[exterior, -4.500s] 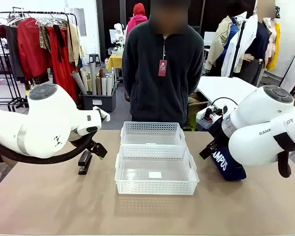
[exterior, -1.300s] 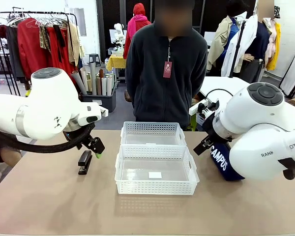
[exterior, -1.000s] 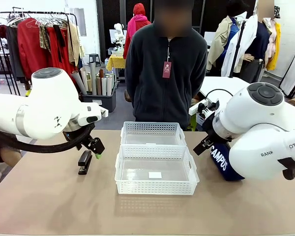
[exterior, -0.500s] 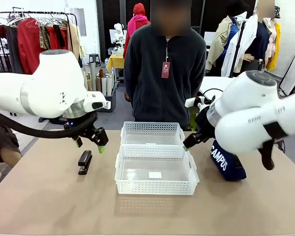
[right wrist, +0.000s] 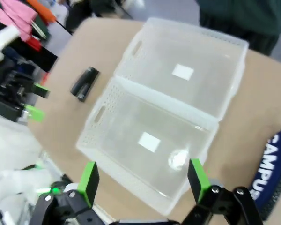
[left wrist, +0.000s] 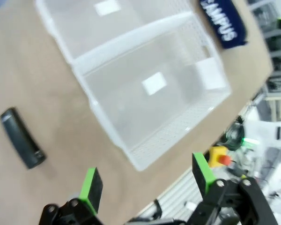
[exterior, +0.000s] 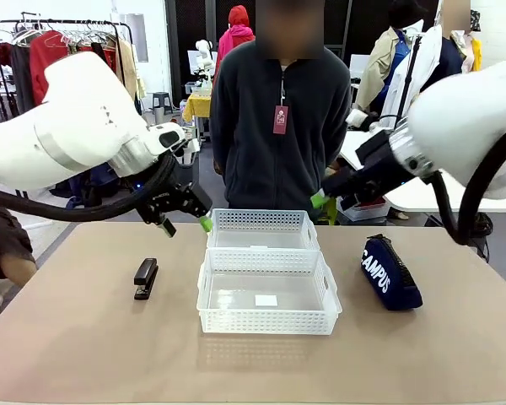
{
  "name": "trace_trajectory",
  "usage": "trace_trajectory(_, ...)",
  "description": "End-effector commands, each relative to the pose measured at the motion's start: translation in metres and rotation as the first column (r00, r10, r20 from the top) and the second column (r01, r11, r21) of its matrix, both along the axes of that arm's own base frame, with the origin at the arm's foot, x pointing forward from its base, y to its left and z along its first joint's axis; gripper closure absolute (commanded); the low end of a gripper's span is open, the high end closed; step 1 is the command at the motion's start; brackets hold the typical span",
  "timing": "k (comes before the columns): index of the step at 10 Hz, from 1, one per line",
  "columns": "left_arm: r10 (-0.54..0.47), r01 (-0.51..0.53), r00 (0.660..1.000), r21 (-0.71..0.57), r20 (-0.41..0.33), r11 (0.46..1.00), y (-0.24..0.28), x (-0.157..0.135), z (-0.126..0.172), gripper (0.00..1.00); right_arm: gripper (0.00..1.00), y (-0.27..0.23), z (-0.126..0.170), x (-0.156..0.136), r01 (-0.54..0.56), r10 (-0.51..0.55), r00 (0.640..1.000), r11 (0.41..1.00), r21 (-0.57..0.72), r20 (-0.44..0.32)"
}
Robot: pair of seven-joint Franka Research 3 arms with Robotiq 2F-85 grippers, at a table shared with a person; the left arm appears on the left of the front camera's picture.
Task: Distribute items into two baskets.
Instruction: Pick up the Pencil pouch that the person points to.
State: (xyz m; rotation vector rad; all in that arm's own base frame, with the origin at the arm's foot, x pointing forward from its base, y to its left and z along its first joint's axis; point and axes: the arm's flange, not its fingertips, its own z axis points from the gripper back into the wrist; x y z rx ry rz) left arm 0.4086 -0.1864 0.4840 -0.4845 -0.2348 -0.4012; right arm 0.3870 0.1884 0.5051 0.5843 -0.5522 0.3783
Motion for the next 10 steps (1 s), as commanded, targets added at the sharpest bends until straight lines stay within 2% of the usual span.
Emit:
trace_trajectory(1, -0.117, 0.115, 0.993, -0.09, -0.015, 0.989, 0.009, 0.001, -0.003, 0.0, 0.0, -0.012, -0.014, 0.014, -0.044, 0.043, 0.999, 0.995, 0.087, 0.02)
trace_trajectory(2, 0.0, 0.0, 1.0, 0.0, 0.0, 1.0, 0.0, 0.0, 0.0, 0.0, 0.0, 0.0, 0.0, 0.0, 0.0, 0.0, 1.0, 1.0, 0.0, 0.0)
trace_trajectory(4, 0.0, 0.0, 1.0, 0.0, 0.0, 1.0, 0.0, 0.0, 0.0, 0.0, 0.0, 0.0, 0.0, 0.0, 0.0, 0.0, 1.0, 1.0, 0.0, 0.0)
trace_trajectory(5, -0.041, 0.041, 0.999, -0.042, -0.004, 0.998, 0.001, 0.0, 0.0, 0.0, 0.0, -0.008, 0.0, 0.001, -0.004, 0.004, 1.0, 1.0, 0.029, 0.004)
trace_trajectory(6, -0.011, -0.01, 0.995, -0.202, -0.102, 0.979, 0.006, 0.009, -0.005, 0.0, 0.0, -0.002, -0.008, 0.012, 0.035, 0.014, 0.978, 0.973, 0.229, -0.21)
trace_trajectory(7, 0.009, -0.049, 0.988, -0.259, -0.155, 0.965, 0.009, 0.017, -0.003, 0.0, 0.0, -0.002, -0.003, 0.021, 0.087, 0.051, 0.945, 0.912, 0.401, -0.322)
trace_trajectory(9, 0.058, -0.14, 0.972, -0.364, -0.226, 0.921, 0.019, 0.029, 0.006, 0.0, 0.0, -0.005, 0.013, 0.035, 0.193, 0.06, 0.913, 0.808, 0.557, -0.403)
trace_trajectory(10, 0.02, -0.145, 0.961, -0.439, -0.277, 0.887, 0.025, 0.037, 0.015, 0.0, 0.0, -0.008, 0.019, 0.041, 0.237, 0.059, 0.904, 0.755, 0.612, -0.423)
